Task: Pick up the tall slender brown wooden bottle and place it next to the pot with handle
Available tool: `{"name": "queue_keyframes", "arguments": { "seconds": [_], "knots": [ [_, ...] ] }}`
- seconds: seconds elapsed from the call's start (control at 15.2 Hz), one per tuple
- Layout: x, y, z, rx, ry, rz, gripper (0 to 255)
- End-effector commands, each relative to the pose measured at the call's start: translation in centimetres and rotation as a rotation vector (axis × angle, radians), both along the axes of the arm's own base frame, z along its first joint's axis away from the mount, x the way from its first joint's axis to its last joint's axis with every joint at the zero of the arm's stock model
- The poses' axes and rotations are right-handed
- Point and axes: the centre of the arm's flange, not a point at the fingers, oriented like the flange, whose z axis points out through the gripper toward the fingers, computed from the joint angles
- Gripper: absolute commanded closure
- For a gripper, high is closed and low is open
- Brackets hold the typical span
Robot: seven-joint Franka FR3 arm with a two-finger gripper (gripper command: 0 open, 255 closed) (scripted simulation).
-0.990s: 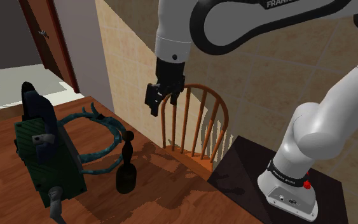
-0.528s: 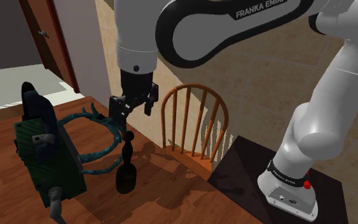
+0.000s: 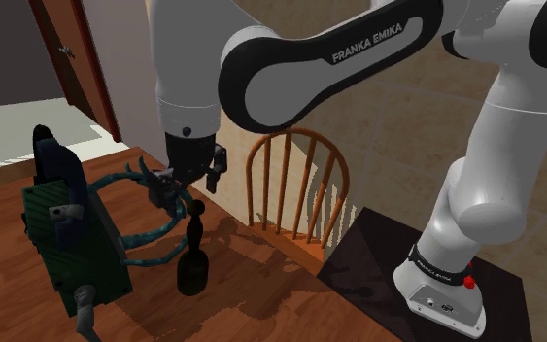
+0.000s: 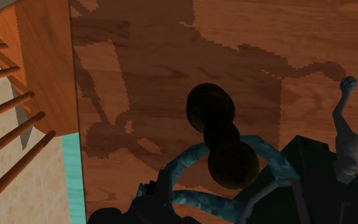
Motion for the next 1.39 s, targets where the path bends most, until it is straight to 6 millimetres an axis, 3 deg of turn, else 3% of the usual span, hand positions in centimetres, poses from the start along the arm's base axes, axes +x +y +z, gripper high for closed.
{"name": "queue_keyframes", "arguments": {
  "seconds": [0.0,0.53,0.59,1.19,1.32],
  "knots": [
    [0.2,0.0,-1.4,0.000,0.000,0.000,0],
    [0.2,0.0,-1.4,0.000,0.000,0.000,0],
    [0.2,0.0,-1.4,0.000,0.000,0.000,255],
    [0.2,0.0,-1.4,0.000,0.000,0.000,255],
    [0.2,0.0,-0.4,0.000,0.000,0.000,255]
  ]
}}
